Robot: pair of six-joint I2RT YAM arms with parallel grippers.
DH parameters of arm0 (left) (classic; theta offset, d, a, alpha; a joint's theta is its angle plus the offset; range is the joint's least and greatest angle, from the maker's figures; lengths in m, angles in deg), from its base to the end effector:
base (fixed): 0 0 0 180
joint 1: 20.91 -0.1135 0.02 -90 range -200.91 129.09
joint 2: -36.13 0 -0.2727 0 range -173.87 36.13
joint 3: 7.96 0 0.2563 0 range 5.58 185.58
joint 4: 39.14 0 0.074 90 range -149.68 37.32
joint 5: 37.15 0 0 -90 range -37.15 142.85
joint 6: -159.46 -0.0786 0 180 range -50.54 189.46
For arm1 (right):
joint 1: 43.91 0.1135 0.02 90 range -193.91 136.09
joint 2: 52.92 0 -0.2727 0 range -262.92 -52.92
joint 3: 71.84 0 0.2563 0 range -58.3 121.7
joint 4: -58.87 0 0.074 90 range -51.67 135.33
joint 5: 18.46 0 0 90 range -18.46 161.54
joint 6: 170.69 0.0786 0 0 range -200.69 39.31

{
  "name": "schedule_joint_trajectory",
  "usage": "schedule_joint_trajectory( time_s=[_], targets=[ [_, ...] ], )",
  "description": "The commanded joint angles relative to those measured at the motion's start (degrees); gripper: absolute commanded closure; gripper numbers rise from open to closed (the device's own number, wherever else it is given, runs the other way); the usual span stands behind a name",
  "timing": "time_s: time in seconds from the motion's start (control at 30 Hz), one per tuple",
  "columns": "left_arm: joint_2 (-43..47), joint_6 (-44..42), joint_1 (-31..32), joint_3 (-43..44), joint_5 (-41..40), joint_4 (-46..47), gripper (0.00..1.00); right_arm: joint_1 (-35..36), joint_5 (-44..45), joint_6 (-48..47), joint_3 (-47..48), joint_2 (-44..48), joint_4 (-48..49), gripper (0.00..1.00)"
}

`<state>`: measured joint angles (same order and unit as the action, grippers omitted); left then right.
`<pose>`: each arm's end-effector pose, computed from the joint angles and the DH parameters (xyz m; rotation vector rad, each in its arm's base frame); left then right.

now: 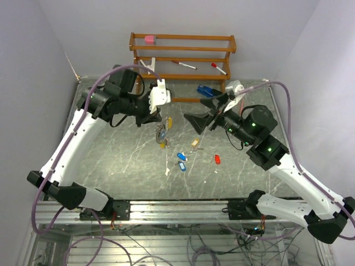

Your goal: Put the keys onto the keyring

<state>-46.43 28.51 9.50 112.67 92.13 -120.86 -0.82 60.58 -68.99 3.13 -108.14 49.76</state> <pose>0.2198 -0.1867 0.4489 1.5512 1.5859 -0.6931 0.1755 0.1846 0.4520 -0.5509 1.3438 0.9230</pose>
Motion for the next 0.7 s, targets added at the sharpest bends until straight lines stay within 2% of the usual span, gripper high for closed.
schedule_joint_trajectory(
  time_s=[0.0,0.1,0.33,0.43,0.57,0.67],
  targets=[
    [5.4,-1.3,-0.3,-10.1,-11.5,9.3,0.93,-0.1,11.0,1.3,-0.1,-2.1,-10.9,0.07],
    [5.8,-0.9,-0.3,-14.6,-17.7,13.4,0.93,-1.0,15.2,4.7,-1.4,-3.4,-13.9,0.01],
    [5.1,-4.8,-0.2,-21.1,-30.1,21.5,0.93,-3.6,21.2,7.8,-3.4,-4.9,-17.7,0.00],
    [3.6,-4.6,0.0,-21.3,-28.4,21.0,0.93,-5.3,20.7,9.0,-3.7,-5.4,-18.7,0.00],
    [-1.2,-4.3,2.3,-19.6,-19.9,14.2,0.92,-7.2,19.6,10.5,-3.7,-6.7,-20.4,0.00],
    [-4.9,-3.4,4.4,-20.6,-18.4,11.3,0.93,-7.7,18.6,11.1,-3.6,-7.4,-21.1,0.00]
  ],
)
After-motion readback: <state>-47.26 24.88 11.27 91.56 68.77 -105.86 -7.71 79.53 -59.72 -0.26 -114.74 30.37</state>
